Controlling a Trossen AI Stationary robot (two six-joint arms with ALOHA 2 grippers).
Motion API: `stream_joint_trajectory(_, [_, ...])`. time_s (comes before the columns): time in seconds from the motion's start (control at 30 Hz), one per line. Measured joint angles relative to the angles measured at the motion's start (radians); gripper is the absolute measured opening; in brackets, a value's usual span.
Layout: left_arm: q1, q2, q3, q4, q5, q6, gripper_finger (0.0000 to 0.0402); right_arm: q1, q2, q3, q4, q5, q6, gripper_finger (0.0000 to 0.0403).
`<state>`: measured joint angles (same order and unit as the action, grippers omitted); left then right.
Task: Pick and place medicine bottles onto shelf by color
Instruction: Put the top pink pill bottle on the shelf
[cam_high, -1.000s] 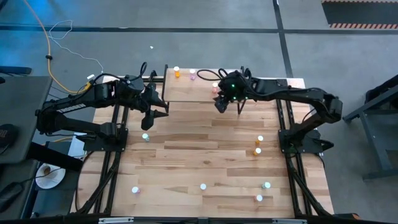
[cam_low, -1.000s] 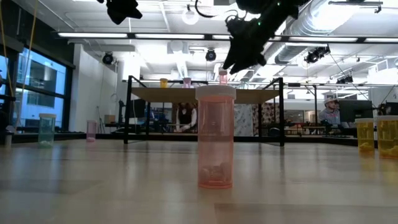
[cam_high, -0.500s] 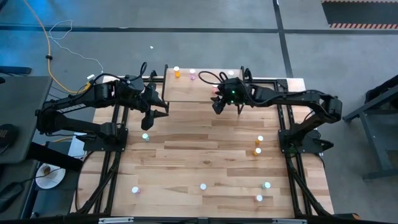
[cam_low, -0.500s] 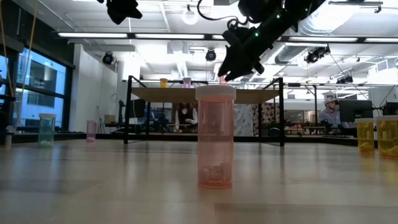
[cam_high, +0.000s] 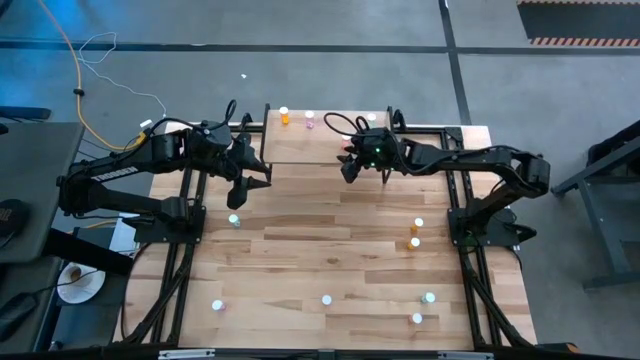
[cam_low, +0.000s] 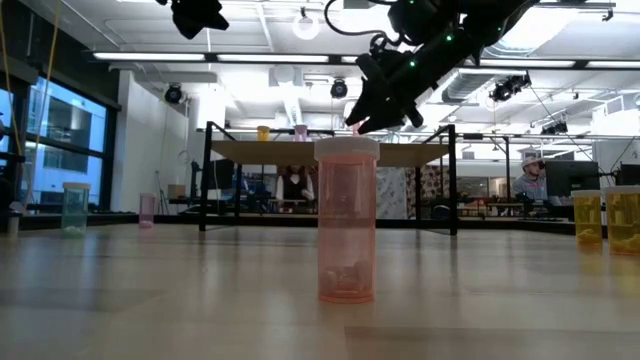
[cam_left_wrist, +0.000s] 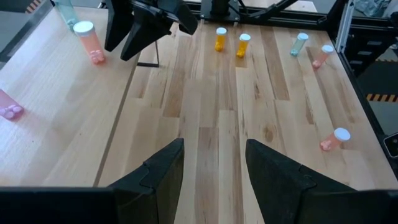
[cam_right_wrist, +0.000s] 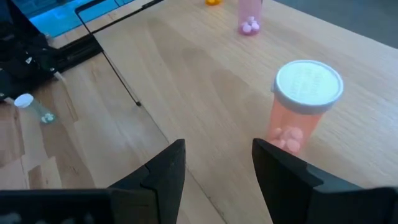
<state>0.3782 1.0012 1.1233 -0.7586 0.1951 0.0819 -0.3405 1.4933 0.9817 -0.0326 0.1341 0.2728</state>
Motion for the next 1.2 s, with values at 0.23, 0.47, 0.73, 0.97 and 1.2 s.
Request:
stream_joint_trajectory(0.23, [0.000, 0.000, 0.000, 0.000, 0.000, -0.001, 0.0163, -0.009, 0.000, 0.000, 0.012, 0.042, -0.010, 0.0178])
stream_joint_trajectory(0.47, [0.000, 0.000, 0.000, 0.000, 0.000, 0.000, 0.0163, -0.029, 0.003, 0.000, 0.024, 0.029, -0.011, 0.0178])
stream_joint_trajectory(0.73, [0.000, 0.000, 0.000, 0.000, 0.000, -0.001, 0.0163, -0.040, 0.076, 0.000, 0.099, 0.008, -0.011, 0.0178])
stream_joint_trajectory(0.97, [0.000, 0.000, 0.000, 0.000, 0.000, 0.000, 0.0163, -0.046, 0.077, 0.009, 0.101, 0.014, -0.009, 0.0178])
stream_joint_trajectory(1.2, [0.000, 0.000, 0.000, 0.000, 0.000, 0.000, 0.0163, -0.031, 0.077, 0.043, 0.017, 0.014, -0.006, 0.0178])
